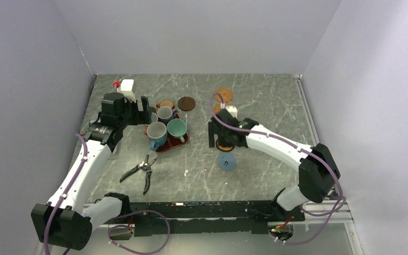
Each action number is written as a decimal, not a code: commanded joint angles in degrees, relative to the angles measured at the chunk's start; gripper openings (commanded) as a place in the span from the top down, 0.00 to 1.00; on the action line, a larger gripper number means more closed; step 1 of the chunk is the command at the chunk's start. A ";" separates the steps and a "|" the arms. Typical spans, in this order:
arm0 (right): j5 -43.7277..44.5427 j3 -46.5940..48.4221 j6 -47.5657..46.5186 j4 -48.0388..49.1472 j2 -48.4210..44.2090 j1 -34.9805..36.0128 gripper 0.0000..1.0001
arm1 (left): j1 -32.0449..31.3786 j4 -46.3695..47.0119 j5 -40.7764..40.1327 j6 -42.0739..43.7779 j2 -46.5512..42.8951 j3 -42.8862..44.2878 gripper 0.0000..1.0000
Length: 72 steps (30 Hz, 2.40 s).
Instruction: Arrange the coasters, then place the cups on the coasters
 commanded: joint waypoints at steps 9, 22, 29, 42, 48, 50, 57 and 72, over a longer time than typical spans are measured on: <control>-4.65 30.52 -18.68 13.73 25.15 -8.11 0.14 | -0.22 1.01 -0.12 0.08 -1.14 1.28 0.06; -5.49 62.43 -24.03 12.33 51.48 -10.13 0.17 | -0.22 1.06 0.47 -0.05 -1.06 1.28 0.06; -5.55 64.62 -27.25 14.23 55.55 -10.11 0.17 | -0.22 1.00 0.44 -0.06 -1.21 1.35 0.06; -4.91 61.59 -30.94 14.22 56.89 -9.99 0.17 | -0.23 1.05 0.44 -0.02 -1.39 1.28 0.06; -4.04 60.53 -31.47 13.57 57.34 -9.97 0.17 | -0.22 1.10 0.44 -0.02 -1.30 1.28 0.06; -3.86 60.30 -31.77 13.57 57.40 -9.97 0.17 | -0.27 1.05 0.44 -0.02 -1.32 1.27 0.06; -3.01 57.85 -31.85 13.55 56.20 -9.97 0.17 | -0.23 1.10 0.27 -0.02 -1.23 1.28 0.06; 0.25 41.43 -29.63 12.35 44.13 -8.73 0.18 | -0.27 1.08 0.22 -0.02 -0.98 1.28 0.06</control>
